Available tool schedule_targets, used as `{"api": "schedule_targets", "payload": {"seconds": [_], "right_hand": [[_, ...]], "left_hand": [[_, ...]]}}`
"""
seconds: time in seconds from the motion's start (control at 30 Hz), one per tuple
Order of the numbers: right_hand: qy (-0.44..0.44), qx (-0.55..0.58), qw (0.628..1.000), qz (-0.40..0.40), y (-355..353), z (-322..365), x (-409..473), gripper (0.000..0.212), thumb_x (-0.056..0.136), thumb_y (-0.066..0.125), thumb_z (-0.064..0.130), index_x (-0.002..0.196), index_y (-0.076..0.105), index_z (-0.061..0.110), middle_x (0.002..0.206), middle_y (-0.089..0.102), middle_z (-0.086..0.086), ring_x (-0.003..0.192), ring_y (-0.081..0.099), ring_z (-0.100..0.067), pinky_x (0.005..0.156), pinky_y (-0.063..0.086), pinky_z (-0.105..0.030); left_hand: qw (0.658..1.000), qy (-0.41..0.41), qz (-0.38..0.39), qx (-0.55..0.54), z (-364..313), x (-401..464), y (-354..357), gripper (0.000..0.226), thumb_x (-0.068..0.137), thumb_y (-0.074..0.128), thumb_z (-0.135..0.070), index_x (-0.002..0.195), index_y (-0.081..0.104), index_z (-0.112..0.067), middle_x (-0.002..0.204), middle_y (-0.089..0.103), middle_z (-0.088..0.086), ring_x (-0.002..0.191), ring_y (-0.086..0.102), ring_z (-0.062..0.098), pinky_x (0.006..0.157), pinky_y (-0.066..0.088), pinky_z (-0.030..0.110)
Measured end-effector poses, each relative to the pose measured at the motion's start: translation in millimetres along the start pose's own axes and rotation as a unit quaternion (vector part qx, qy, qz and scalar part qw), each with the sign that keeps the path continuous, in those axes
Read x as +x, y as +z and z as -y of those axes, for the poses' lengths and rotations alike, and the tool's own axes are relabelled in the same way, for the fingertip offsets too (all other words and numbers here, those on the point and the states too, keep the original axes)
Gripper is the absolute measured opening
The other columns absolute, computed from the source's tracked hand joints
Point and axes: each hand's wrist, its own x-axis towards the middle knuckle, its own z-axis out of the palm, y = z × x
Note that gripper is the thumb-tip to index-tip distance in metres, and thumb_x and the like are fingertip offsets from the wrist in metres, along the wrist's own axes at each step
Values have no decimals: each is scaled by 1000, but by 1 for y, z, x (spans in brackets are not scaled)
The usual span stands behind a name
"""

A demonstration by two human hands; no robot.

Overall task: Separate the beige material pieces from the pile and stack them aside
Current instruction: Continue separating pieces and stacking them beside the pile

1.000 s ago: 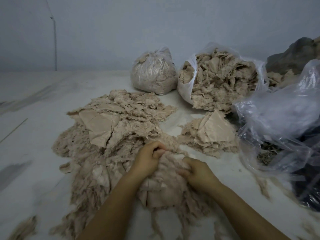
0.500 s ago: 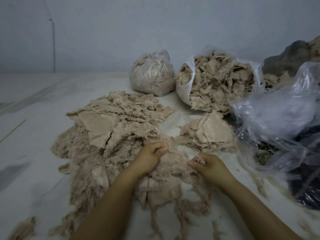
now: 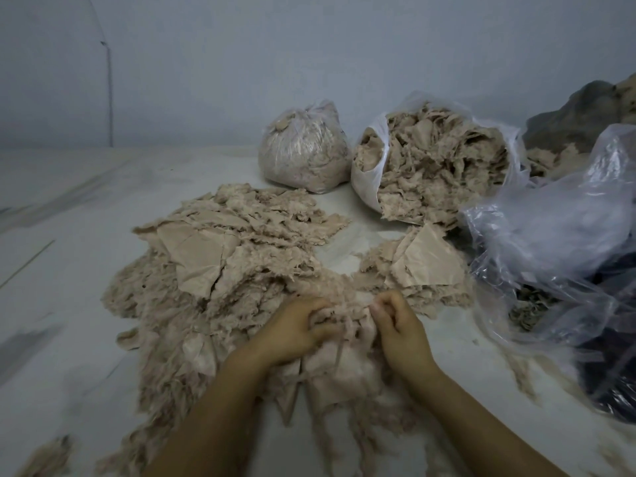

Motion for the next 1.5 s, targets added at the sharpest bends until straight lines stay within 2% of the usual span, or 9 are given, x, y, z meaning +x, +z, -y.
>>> {"api": "schedule_targets", "payload": {"seconds": [0.07,0.2,0.43,0.67,0.83,0.97,1.2,1.37,1.5], "right_hand": [[6,-3,1000,5,1,-1,-1,13,99,46,19,86,48,20,74,52,4,68,50,-7,58,36,-12],[16,2,997,80,9,4,-1,10,89,61,40,90,54,34,80,60,15,73,56,1,61,41,-12],[126,194,973,-7,-3,7,3,35,95,55,30,61,63,22,57,64,6,50,58,-5,49,44,-17],[117,282,952,17,1,14,6,30,97,52,26,96,69,1,83,74,-14,76,71,-20,62,53,-21],[121,235,958,-113,-1,4,4,36,99,49,22,64,49,14,49,50,9,47,48,-5,44,38,-16],[125,264,953,-79,7,4,4,32,100,47,24,75,61,10,62,63,1,59,60,-11,56,49,-21],[122,87,974,-168,-1,-10,10,36,101,42,25,67,50,13,63,50,-2,61,45,-15,56,36,-25],[92,-108,989,38,-21,-23,9,43,99,47,33,58,39,19,56,43,5,54,39,-10,54,31,-26],[136,152,978,45,-17,-4,8,40,98,42,46,80,65,19,59,59,8,54,52,-9,54,43,-26]], "left_hand": [[997,-16,-50,-52,3,2,-1,26,94,57,-17,68,52,-19,66,50,-7,63,47,6,65,38,28],[994,-17,-30,-104,-1,9,3,35,97,50,-29,74,52,-2,69,54,14,64,50,21,65,41,35],[983,-71,-170,-27,23,10,-3,31,100,43,-22,69,43,-22,68,49,-6,66,46,11,63,32,28],[995,-28,-12,-95,-10,14,19,10,84,62,-49,80,61,-40,67,58,-25,62,55,-10,57,40,6],[998,-41,-7,-39,-3,13,13,47,94,56,-26,50,41,-24,42,42,-14,43,37,-2,50,30,20],[989,-65,24,-133,-18,12,12,40,91,50,-49,57,60,-28,52,55,-18,48,47,-7,51,36,14],[981,-52,-1,-186,-22,13,25,38,92,59,-14,57,44,-21,49,36,-15,46,32,-1,50,27,19],[977,-55,21,-204,-22,8,3,40,93,59,-18,54,49,-24,49,34,-15,47,30,3,47,26,17],[974,-66,66,-209,-28,7,8,30,92,61,-20,63,58,-24,48,38,-15,46,31,4,46,26,18]]}}
